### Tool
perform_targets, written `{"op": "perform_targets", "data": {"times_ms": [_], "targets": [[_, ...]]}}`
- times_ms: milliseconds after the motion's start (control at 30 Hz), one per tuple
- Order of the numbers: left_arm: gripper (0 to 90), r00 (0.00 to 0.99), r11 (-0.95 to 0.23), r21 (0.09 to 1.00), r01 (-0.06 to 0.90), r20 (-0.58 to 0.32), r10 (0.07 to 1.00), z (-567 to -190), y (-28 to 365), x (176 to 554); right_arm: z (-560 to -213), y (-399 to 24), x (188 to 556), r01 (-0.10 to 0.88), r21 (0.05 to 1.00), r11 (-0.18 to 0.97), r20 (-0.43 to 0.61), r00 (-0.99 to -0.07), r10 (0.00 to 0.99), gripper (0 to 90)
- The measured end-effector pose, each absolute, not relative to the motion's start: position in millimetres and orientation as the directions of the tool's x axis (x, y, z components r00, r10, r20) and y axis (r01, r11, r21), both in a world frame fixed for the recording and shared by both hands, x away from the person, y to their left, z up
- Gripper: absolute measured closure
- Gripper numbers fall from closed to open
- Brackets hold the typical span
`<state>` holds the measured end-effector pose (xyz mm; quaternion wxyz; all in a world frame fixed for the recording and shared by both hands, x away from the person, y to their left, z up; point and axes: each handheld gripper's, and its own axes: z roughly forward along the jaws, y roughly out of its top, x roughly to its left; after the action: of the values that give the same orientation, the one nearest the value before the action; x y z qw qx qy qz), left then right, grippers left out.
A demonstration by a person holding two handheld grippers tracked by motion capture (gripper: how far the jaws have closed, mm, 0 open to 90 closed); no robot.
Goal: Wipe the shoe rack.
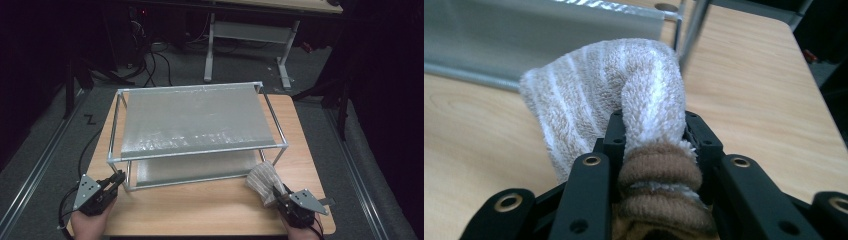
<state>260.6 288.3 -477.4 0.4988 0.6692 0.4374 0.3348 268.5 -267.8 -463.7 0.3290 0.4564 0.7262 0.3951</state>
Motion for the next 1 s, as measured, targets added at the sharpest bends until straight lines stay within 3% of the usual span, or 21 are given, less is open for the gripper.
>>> {"op": "perform_targets", "data": {"times_ms": [433, 1000], "targets": [[80.4, 0.372, -0.112, 0.961, 0.254, 0.009, 0.928, -477.5, 290.8, 264.0, -467.4, -320.6, 264.0, 0.437, 0.879, 0.188, -0.117, -0.184, 0.976, 69.2], [80.4, 0.343, -0.108, 0.961, 0.255, 0.014, 0.939, -477.9, 301.5, 254.5, -444.4, -301.8, 308.6, 0.334, 0.924, 0.188, -0.134, -0.177, 0.975, 69.0]]}}
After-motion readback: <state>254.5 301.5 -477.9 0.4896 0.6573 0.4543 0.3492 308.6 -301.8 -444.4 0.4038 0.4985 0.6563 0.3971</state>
